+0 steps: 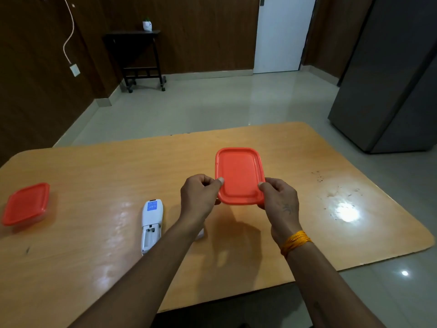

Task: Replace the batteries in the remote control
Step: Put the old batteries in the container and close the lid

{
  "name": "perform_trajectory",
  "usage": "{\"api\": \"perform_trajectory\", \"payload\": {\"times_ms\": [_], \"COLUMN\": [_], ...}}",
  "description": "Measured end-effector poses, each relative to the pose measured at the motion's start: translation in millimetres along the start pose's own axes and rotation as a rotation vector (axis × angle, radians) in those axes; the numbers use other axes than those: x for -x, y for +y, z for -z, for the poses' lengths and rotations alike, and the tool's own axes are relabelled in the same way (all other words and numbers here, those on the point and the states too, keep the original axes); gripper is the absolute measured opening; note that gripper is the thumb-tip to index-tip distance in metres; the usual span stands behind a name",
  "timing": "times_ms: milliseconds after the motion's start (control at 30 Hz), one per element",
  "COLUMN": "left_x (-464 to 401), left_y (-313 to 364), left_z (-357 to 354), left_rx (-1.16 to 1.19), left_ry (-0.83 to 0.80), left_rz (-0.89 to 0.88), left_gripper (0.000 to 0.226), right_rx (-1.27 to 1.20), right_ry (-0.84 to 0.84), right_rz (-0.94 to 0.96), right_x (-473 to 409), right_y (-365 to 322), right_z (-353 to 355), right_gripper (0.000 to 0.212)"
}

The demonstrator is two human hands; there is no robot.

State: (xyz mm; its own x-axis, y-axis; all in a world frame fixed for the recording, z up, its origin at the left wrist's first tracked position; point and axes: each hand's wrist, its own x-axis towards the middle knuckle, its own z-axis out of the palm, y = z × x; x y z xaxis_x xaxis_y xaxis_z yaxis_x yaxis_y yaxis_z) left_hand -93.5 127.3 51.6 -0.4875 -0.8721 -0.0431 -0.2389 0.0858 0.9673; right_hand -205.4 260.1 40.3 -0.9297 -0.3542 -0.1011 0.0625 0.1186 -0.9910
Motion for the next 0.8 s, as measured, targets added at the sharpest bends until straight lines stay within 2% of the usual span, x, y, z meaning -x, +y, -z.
{"api": "perform_trajectory", "payload": {"times_ms": [100, 200, 300, 567, 800], "left_x": [-17, -38, -64, -141, -209], "left_y": [6, 9, 6, 6, 22], "left_z": [-23, -52, -91, -216, -303], "left_rx": [0.078, 0.162, 0.203, 0.198, 0.127], "left_ry": [-0.081, -0.183, -0.246, -0.269, -0.228], "left_rz": [-0.003, 0.017, 0.001, -0.028, -0.078], "left_gripper": [0.026, 0.018, 0.019, 0.063, 0.045], "right_rx": [-0.026, -0.046, -0.056, -0.01, 0.037], "right_ry": [0.05, 0.088, 0.115, 0.203, 0.239], "right_rz": [0.048, 0.061, 0.061, 0.11, 0.103], "right_x": [-23, -56, -97, -235, -337], "right_y": [-6, -5, 4, 16, 12], "right_z": [9, 23, 35, 64, 81], "right_gripper": [0.029, 0.034, 0.037, 0.043, 0.032]}}
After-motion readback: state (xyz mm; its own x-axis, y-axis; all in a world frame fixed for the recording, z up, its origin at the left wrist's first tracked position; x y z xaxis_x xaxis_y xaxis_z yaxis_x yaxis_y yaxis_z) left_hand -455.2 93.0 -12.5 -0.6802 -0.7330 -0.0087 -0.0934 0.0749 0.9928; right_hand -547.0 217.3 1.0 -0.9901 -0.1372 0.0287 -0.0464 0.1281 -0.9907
